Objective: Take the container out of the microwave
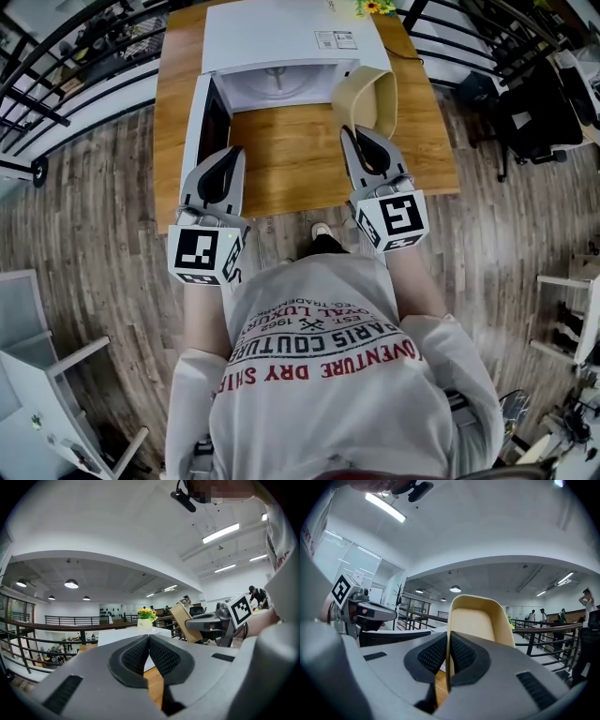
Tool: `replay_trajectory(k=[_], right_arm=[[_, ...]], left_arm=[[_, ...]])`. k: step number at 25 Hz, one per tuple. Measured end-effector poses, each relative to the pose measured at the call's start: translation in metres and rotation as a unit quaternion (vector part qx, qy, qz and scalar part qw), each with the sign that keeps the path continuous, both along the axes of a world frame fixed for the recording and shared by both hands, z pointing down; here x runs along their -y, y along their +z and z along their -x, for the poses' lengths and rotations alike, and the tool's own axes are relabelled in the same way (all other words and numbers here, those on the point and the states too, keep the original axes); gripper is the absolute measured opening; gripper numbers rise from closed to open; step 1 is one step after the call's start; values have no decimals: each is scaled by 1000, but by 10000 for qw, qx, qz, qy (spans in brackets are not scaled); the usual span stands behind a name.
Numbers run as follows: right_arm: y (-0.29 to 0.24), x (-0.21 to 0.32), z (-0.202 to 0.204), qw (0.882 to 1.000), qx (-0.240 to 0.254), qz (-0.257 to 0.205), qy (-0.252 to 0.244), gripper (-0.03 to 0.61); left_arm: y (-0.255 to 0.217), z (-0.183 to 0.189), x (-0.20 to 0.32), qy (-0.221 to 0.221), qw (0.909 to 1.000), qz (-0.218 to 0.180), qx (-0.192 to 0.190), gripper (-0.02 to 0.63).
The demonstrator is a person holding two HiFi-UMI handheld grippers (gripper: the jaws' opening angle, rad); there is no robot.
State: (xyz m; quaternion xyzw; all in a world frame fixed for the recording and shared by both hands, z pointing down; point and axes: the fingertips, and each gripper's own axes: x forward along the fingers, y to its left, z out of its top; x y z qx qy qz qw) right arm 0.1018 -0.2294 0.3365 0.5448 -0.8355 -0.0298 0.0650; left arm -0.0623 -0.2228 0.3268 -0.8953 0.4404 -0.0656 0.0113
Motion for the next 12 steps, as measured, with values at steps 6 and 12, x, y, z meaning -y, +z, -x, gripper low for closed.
replay_trajectory(k=[6, 12], right_arm=[[6, -1, -1, 10000, -66, 47, -13, 31], [9, 5, 3, 9999, 23, 89, -43, 31]], left_arm=[[6, -4, 0, 23, 10000, 59, -13, 16], [10, -5, 8, -5, 9999, 105, -64, 17]])
